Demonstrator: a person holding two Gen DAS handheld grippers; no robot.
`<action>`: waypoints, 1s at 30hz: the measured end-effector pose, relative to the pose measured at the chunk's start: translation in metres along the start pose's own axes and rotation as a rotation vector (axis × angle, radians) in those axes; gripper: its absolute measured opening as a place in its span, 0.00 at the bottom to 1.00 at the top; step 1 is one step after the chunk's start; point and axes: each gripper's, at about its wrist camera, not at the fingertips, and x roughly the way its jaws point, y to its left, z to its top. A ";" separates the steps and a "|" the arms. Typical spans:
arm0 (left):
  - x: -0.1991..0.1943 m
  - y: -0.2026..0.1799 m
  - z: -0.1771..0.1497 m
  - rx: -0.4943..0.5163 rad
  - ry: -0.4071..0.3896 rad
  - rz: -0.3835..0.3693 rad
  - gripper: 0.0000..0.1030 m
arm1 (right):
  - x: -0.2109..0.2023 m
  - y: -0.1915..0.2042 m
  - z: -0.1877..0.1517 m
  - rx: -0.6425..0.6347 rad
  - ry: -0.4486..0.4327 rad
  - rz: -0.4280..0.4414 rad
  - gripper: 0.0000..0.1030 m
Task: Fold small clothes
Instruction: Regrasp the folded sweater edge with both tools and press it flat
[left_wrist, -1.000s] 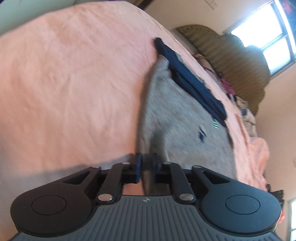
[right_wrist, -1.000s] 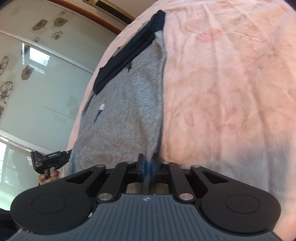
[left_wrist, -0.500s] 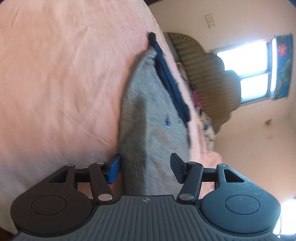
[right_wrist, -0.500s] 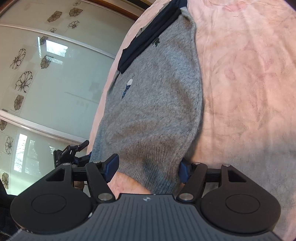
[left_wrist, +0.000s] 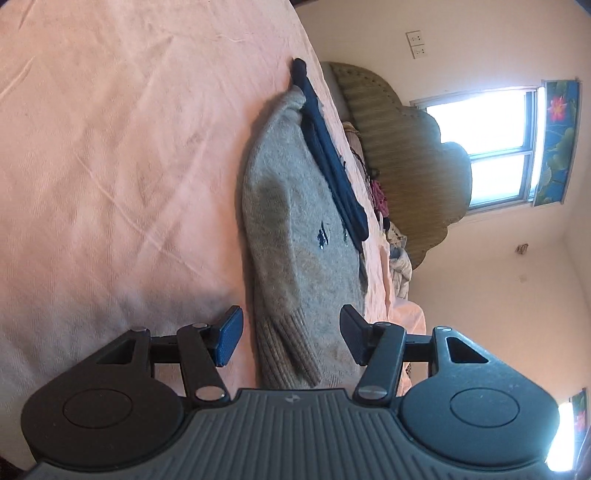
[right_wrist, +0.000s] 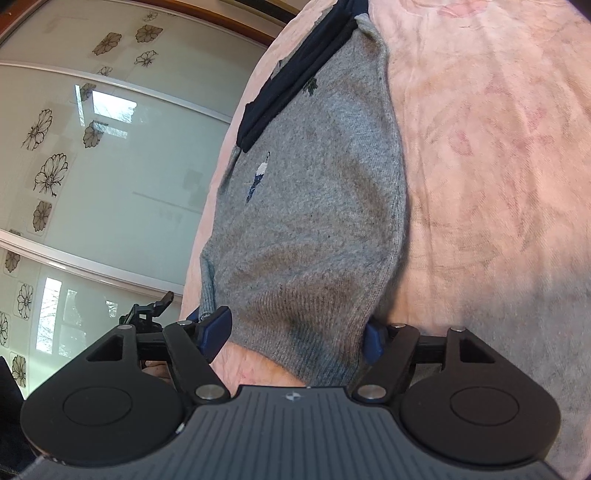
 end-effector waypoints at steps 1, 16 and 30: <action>0.002 -0.001 0.001 -0.004 0.001 -0.003 0.55 | 0.000 0.000 0.000 -0.002 0.001 0.001 0.71; 0.016 -0.009 0.010 -0.019 -0.032 -0.082 0.56 | 0.004 0.003 0.000 -0.010 0.003 0.004 0.75; 0.053 -0.034 -0.003 0.128 0.088 0.098 0.10 | 0.007 0.005 0.004 0.018 -0.018 -0.014 0.76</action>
